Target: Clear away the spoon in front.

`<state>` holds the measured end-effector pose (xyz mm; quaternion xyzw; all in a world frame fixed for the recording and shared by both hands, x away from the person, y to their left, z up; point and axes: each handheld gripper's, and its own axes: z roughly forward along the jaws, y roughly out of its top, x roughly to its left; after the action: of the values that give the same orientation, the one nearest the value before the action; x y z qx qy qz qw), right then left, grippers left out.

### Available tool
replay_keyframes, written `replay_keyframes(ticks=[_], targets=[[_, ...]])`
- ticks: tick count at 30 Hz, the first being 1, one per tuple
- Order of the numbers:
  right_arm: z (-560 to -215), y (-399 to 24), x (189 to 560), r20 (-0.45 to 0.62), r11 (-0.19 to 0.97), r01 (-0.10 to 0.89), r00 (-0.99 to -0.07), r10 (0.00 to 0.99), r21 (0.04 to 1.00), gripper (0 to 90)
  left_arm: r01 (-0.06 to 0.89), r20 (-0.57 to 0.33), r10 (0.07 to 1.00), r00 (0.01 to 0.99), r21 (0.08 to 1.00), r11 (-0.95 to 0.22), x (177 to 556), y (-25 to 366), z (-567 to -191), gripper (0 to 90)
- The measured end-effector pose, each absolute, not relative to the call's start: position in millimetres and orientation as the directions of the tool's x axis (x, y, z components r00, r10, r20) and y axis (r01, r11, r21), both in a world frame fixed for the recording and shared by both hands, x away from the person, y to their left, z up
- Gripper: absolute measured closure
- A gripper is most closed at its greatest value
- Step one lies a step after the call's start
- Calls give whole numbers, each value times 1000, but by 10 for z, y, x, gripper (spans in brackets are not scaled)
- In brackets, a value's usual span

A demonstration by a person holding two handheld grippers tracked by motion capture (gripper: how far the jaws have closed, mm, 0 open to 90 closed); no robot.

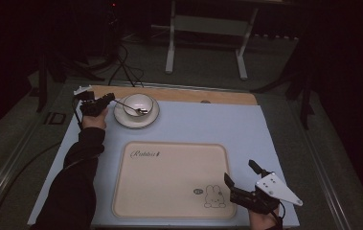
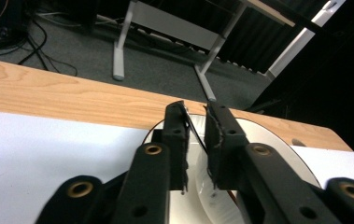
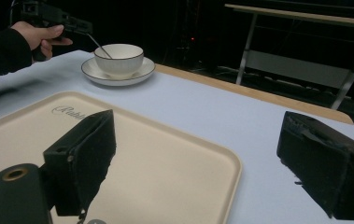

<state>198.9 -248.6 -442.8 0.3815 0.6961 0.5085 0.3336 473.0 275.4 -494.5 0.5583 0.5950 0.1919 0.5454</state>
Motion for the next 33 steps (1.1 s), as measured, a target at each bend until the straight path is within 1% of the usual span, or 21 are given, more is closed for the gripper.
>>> replay_keyframes(ticks=[6,13,20,28,33], targets=[[-4428,-2486,1990,-76,191,191,-486,870,963,116,442,-446,864,233,840,314,4713,2754,-4898,845],[-4428,-2486,1990,-77,192,191,-486,871,963,116,422,-412,869,273,863,276,4678,2703,-4837,868],[-4429,-2482,1992,-77,194,192,-489,869,962,117,429,-441,847,297,854,294,4683,2652,-4756,895],[-4433,-2476,1997,-83,200,187,-498,863,962,117,422,-409,866,289,866,268,4654,2612,-4632,900],[-4431,-2474,1997,-93,205,179,-494,865,962,117,427,-388,870,303,872,240,4621,2640,-4504,900]])
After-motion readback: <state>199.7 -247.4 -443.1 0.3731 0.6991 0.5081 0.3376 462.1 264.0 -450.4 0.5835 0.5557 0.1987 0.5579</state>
